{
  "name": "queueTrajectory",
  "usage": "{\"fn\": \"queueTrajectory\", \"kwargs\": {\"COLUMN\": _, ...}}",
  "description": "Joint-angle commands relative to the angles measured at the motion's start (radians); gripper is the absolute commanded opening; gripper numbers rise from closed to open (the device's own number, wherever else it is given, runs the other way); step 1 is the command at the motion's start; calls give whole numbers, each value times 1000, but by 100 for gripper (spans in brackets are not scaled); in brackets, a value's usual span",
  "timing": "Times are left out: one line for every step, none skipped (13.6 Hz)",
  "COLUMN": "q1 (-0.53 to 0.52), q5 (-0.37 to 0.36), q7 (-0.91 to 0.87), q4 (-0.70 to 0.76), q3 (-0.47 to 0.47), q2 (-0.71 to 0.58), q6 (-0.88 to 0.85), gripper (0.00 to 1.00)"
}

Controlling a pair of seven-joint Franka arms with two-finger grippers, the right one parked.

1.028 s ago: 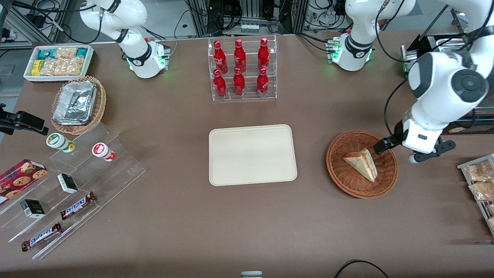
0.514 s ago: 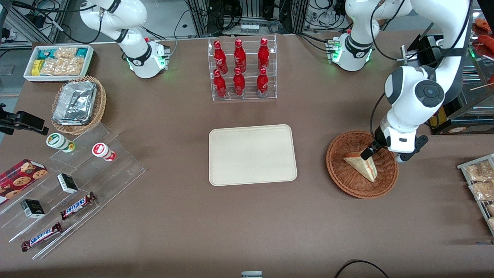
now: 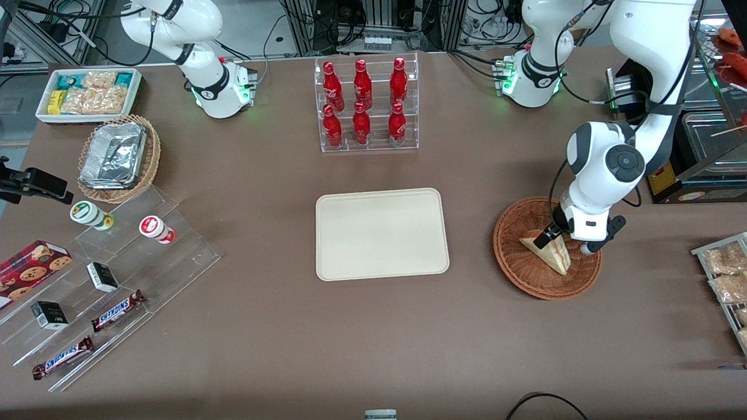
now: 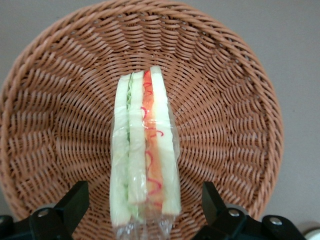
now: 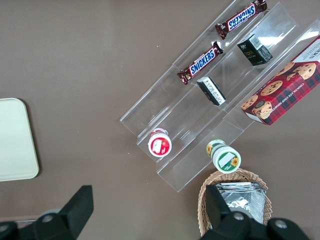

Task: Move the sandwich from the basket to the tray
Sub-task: 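Lower the left gripper and close it on the wrapped sandwich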

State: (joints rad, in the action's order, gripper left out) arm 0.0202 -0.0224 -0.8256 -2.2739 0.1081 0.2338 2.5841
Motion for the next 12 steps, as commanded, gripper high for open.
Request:
{"fn": "queueTrajectory", "kwargs": {"q1": -6, "q5": -24, "q7": -29, "q4": 8, "q3": 4, "q2": 19, "q6": 30, "gripper": 37}}
{"fn": "queueTrajectory", "kwargs": {"q1": -6, "q5": -24, "q7": -29, "q4": 10, "q3": 4, "q2": 19, "q6": 30, "gripper": 7}}
{"fn": "queueTrajectory", "kwargs": {"q1": -6, "q5": -24, "q7": -27, "q4": 11, "q3": 2, "q2": 19, "q6": 30, "gripper": 0}}
{"fn": "queueTrajectory", "kwargs": {"q1": -6, "q5": -25, "q7": -26, "q4": 11, "q3": 2, "q2": 18, "q6": 30, "gripper": 0}}
{"fn": "queueTrajectory", "kwargs": {"q1": -6, "q5": -25, "q7": -23, "q4": 11, "q3": 2, "q2": 16, "q6": 28, "gripper": 0}}
{"fn": "queueTrajectory", "kwargs": {"q1": -6, "q5": -25, "q7": -20, "q4": 11, "q3": 2, "q2": 7, "q6": 24, "gripper": 0}}
{"fn": "queueTrajectory", "kwargs": {"q1": -6, "q5": -25, "q7": -17, "q4": 11, "q3": 1, "q2": -11, "q6": 16, "gripper": 0}}
{"fn": "queueTrajectory", "kwargs": {"q1": -6, "q5": -27, "q7": -15, "q4": 14, "q3": 1, "q2": -42, "q6": -11, "gripper": 0}}
{"fn": "queueTrajectory", "kwargs": {"q1": -6, "q5": -28, "q7": -15, "q4": 33, "q3": 2, "q2": -83, "q6": -71, "gripper": 0}}
{"fn": "queueTrajectory", "kwargs": {"q1": -5, "q5": -43, "q7": -14, "q4": 71, "q3": 4, "q2": -120, "q6": -166, "gripper": 0}}
{"fn": "queueTrajectory", "kwargs": {"q1": 1, "q5": -65, "q7": -14, "q4": 133, "q3": 7, "q2": -145, "q6": -285, "gripper": 0}}
{"fn": "queueTrajectory", "kwargs": {"q1": 9, "q5": -71, "q7": -9, "q4": 214, "q3": 11, "q2": -152, "q6": -412, "gripper": 0}}
